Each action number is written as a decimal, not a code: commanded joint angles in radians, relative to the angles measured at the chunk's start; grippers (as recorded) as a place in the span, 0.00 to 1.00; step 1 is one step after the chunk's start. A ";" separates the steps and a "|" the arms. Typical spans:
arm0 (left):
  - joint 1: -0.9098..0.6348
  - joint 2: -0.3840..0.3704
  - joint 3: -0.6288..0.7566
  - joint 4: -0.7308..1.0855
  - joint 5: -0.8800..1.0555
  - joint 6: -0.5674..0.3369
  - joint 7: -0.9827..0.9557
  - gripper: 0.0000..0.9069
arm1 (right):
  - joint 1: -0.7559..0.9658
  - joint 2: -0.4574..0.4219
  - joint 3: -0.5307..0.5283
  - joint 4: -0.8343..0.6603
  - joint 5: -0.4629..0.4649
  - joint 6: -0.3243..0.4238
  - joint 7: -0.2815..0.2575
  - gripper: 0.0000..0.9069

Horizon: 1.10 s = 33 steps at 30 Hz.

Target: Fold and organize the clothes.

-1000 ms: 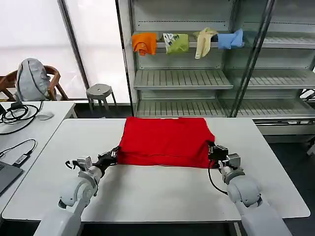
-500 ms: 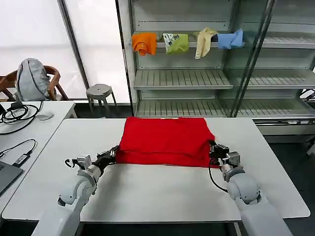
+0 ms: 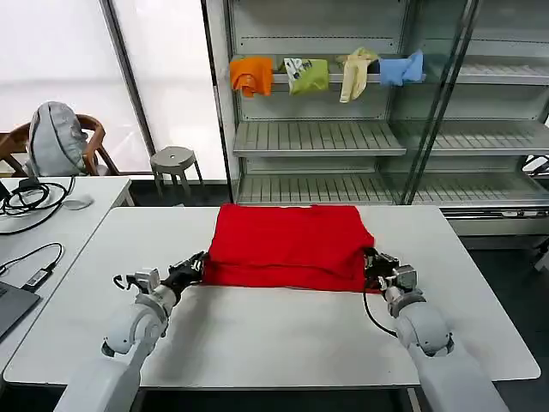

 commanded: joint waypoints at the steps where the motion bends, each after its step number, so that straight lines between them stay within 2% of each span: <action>1: 0.011 0.032 -0.038 -0.064 -0.044 -0.016 -0.007 1.00 | 0.004 -0.007 0.035 0.024 0.017 -0.034 0.014 1.00; 4: 0.055 0.058 -0.037 -0.139 -0.054 0.018 -0.040 1.00 | -0.045 -0.042 0.064 0.099 0.055 -0.060 0.034 1.00; 6: 0.109 0.067 -0.020 -0.199 -0.029 0.089 -0.080 1.00 | -0.076 -0.059 0.074 0.130 0.057 -0.072 0.047 1.00; 8: 0.144 0.063 0.001 -0.225 0.009 0.136 -0.119 1.00 | -0.183 -0.098 0.096 0.217 0.079 -0.092 0.058 1.00; 13: 0.179 0.047 0.019 -0.222 0.051 0.137 -0.140 1.00 | -0.310 -0.128 0.138 0.318 0.108 -0.077 0.017 1.00; 21: 0.158 0.033 0.023 -0.165 0.053 0.136 -0.139 1.00 | -0.351 -0.101 0.133 0.270 0.078 -0.055 0.000 1.00; 22: 0.155 0.030 0.026 -0.154 0.054 0.136 -0.140 0.32 | -0.347 -0.101 0.131 0.260 0.077 -0.056 0.001 0.68; 23: 0.153 0.028 0.029 -0.146 0.057 0.136 -0.143 0.32 | -0.342 -0.100 0.129 0.246 0.078 -0.057 0.001 0.31; 24: 0.151 0.026 0.031 -0.141 0.059 0.136 -0.144 0.02 | -0.335 -0.097 0.126 0.232 0.079 -0.056 0.001 0.04; 25: 0.148 0.024 0.031 -0.132 0.060 0.132 -0.144 0.02 | -0.331 -0.091 0.123 0.226 0.088 -0.059 0.006 0.04; 26: 0.148 0.023 0.031 -0.129 0.059 0.130 -0.143 0.02 | -0.329 -0.087 0.122 0.224 0.094 -0.061 0.007 0.00; 33: 0.155 0.032 0.033 -0.129 0.061 0.129 -0.135 0.02 | -0.313 -0.068 0.108 0.195 0.127 -0.065 0.006 0.00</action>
